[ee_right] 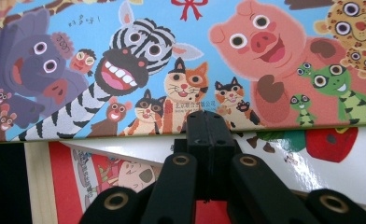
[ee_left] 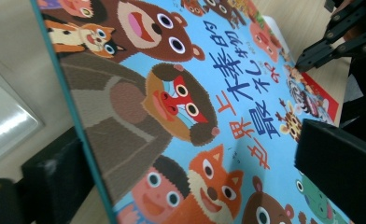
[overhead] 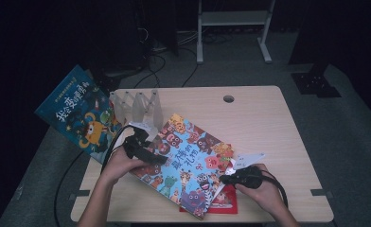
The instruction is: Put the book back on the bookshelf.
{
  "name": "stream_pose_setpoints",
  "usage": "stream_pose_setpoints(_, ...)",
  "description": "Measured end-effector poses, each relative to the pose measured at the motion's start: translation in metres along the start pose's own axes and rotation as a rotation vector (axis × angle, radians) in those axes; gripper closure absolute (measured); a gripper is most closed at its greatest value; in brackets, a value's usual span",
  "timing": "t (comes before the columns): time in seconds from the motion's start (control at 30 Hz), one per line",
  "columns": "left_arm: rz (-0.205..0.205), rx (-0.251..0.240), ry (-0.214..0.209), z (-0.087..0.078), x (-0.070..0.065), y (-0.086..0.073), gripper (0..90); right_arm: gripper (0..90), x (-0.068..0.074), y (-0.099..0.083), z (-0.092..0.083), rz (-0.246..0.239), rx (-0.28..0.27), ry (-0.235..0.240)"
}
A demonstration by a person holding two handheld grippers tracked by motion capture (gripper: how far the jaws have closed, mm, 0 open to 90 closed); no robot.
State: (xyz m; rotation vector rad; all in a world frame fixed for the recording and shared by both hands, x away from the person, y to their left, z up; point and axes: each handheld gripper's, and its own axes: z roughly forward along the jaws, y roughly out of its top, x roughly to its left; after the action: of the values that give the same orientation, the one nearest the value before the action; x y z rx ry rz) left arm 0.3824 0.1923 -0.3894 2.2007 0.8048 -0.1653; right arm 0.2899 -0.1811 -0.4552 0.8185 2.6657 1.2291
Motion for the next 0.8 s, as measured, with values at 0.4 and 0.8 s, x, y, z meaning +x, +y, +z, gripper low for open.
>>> stream_pose_setpoints(0.4, 0.067, -0.008, 0.021, -0.027, -0.011, 0.029, 10.9, 89.6, 0.002, 0.009, 0.012, -0.006, -0.008, -0.005)
stream_pose_setpoints(0.8, 0.093, 0.005, 0.029, -0.043, -0.015, 0.051, 25.2, 89.6, 0.002, 0.016, 0.021, -0.009, -0.025, -0.021)
